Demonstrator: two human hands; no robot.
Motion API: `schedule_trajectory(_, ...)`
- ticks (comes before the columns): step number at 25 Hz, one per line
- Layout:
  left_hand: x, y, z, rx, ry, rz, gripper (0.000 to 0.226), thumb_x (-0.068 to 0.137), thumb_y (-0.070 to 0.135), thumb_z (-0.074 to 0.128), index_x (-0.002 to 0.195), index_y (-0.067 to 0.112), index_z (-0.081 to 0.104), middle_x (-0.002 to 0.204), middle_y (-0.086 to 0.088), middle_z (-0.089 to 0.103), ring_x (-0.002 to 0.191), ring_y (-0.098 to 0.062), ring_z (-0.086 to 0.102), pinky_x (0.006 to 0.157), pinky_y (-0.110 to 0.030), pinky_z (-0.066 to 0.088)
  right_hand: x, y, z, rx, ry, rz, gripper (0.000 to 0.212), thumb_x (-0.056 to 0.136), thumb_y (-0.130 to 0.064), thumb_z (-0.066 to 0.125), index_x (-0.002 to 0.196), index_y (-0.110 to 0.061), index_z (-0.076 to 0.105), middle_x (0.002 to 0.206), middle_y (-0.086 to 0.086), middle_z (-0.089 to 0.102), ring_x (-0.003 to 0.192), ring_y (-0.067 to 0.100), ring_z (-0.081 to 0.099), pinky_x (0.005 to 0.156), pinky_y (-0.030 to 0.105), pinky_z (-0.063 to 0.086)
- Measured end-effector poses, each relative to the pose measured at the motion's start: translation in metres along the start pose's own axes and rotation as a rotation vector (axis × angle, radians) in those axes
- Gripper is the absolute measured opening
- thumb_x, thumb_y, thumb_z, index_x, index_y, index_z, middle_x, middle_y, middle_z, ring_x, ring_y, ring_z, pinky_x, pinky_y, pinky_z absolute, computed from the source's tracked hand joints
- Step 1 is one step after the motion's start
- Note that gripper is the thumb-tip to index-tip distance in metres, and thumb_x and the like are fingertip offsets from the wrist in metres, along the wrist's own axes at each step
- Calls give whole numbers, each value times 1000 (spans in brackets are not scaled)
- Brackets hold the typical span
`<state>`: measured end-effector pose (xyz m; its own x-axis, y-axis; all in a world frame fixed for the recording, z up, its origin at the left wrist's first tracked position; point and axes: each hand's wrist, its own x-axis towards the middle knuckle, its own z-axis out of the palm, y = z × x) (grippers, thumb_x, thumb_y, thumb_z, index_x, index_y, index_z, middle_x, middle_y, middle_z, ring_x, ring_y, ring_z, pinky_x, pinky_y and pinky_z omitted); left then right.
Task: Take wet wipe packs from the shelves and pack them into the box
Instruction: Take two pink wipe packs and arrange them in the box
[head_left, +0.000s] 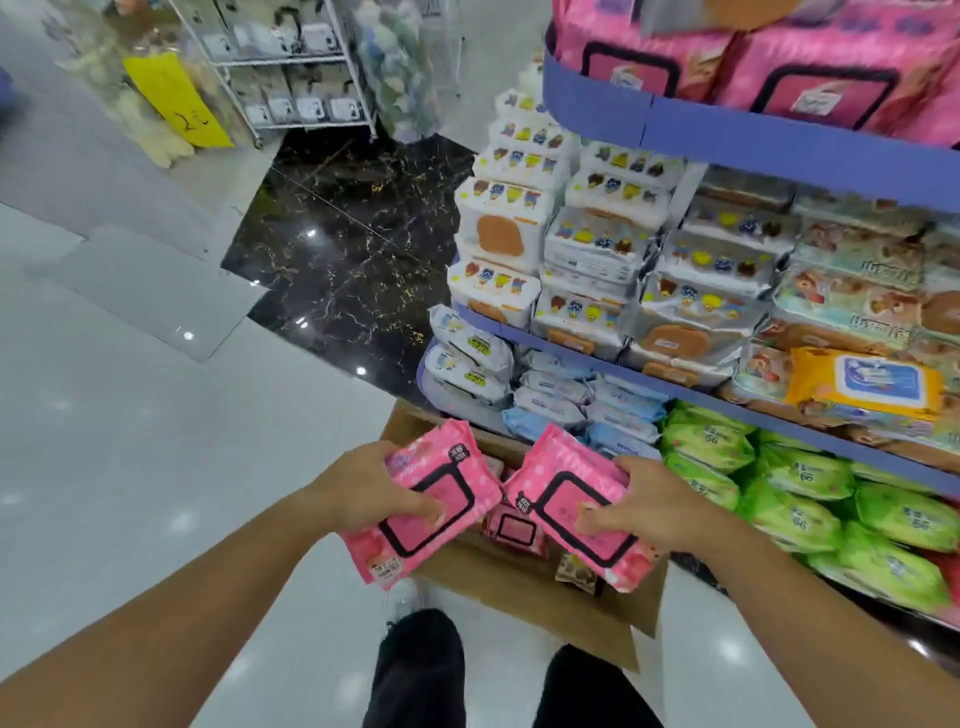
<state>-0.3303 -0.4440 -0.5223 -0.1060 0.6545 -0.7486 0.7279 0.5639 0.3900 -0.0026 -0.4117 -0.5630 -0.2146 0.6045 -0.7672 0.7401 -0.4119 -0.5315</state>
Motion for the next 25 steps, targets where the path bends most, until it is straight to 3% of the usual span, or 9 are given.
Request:
schedule_trajectory(3, 73, -36, 28, 237, -88, 30, 65, 47, 63, 82, 98, 33, 55, 93, 10, 70, 80, -9, 70, 76, -34, 62, 40, 25, 54, 41, 39, 97, 44, 58, -42, 90, 89, -23, 66, 78, -9, 76, 66, 2, 71, 67, 28, 60)
schedule_trajectory(6, 155, -72, 56, 397, -141, 79, 63, 48, 64, 78, 95, 34, 50, 92, 12, 66, 81, -7, 66, 76, -34, 60, 95, 57, 107, 92, 122, 169, 33, 66, -35, 88, 81, -25, 61, 70, -9, 71, 61, -1, 67, 53, 17, 46)
schedule_trajectory(9, 234, -102, 98, 429, -236, 99, 53, 53, 58, 82, 90, 37, 50, 90, 14, 66, 80, -5, 65, 69, -26, 56, 164, 101, 146, 108, 187, 235, 32, 66, -37, 88, 79, -24, 62, 72, -3, 72, 63, 6, 68, 56, 25, 51)
schedule_trajectory(12, 306, -140, 149, 574, -267, 133, 53, 52, 62, 79, 86, 34, 50, 87, 14, 62, 78, -7, 60, 59, -24, 44, 241, 147, 180, 24, 198, 284, 58, 49, -62, 79, 89, -24, 59, 80, -2, 71, 70, 12, 69, 70, 38, 59)
schedule_trajectory(15, 384, -168, 202, 802, -299, 229, 58, 55, 65, 77, 97, 33, 53, 93, 11, 61, 86, -15, 59, 66, -28, 46, 321, 198, 216, 32, 157, 322, 58, 52, -57, 85, 92, -23, 61, 82, 1, 74, 69, 16, 72, 68, 40, 61)
schedule_trajectory(19, 463, -192, 241, 942, -320, 306, 71, 60, 68, 78, 116, 29, 58, 107, 4, 66, 96, -21, 62, 82, -32, 55, 399, 242, 248, 88, 205, 331, 36, 68, -37, 90, 85, -27, 60, 81, -10, 68, 67, 0, 62, 51, 10, 46)
schedule_trajectory(21, 490, -207, 254, 956, -311, 329, 71, 62, 69, 78, 117, 28, 58, 113, 3, 65, 100, -21, 62, 86, -33, 54, 438, 257, 257, 46, 195, 294, 46, 65, -46, 89, 98, -27, 64, 91, -10, 69, 74, 2, 62, 60, 11, 47)
schedule_trajectory(23, 506, -223, 257, 993, -280, 398, 70, 68, 69, 75, 122, 29, 57, 119, 3, 62, 105, -21, 60, 87, -31, 50, 474, 261, 260, -39, 129, 229, 82, 55, -60, 86, 128, -32, 62, 112, -7, 71, 93, 11, 67, 82, 25, 54)
schedule_trajectory(25, 514, -238, 258, 1050, -253, 501, 74, 76, 68, 69, 134, 26, 51, 131, 3, 55, 117, -21, 55, 96, -32, 46, 496, 255, 262, -129, 115, 139, 90, 57, -59, 85, 139, -36, 56, 123, -6, 67, 104, 13, 64, 92, 28, 53)
